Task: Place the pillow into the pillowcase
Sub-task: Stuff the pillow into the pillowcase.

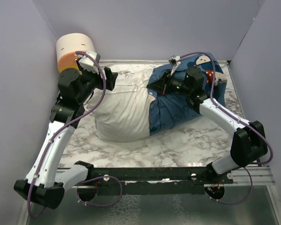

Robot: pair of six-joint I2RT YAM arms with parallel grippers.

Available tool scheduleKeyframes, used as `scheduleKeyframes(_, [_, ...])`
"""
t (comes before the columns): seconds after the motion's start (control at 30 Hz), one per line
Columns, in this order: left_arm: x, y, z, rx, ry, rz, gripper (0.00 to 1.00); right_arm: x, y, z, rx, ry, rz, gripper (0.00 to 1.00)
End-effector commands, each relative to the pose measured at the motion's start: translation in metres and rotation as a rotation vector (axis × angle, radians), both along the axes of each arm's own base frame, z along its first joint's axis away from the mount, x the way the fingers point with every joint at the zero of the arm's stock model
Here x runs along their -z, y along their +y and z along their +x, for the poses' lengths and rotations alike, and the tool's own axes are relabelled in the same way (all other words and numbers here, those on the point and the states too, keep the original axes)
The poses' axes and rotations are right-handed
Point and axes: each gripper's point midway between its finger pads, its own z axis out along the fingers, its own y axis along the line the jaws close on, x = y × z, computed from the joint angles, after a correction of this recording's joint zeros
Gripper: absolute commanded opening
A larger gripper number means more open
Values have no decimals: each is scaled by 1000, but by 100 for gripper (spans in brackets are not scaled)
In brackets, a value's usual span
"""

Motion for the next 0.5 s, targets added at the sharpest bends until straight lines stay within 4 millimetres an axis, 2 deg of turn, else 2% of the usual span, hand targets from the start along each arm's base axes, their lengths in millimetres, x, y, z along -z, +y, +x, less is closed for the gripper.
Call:
scheduleKeyframes(0.0, [18,3,-44,80,40,55,85,25,-7,10,33,55,-29,1])
scheduleKeyframes(0.07, [36,-10,-61,194,59,81,85,25,-7,11,30,55,-30,1])
scheduleKeyframes(0.13, [54,-14,-71,251,66,121,85,25,-7,10,28,54,-32,1])
scheduleKeyframes(0.27, [68,-17,-82,340,21,209,88,24,-8,9,30,53,-33,1])
scheduleKeyframes(0.33, [77,-18,-79,356,40,247,88,24,-8,8,26,54,-30,1])
scheduleKeyframes(0.47, [122,-10,-56,318,190,345,87,22,-9,2,12,55,-32,1])
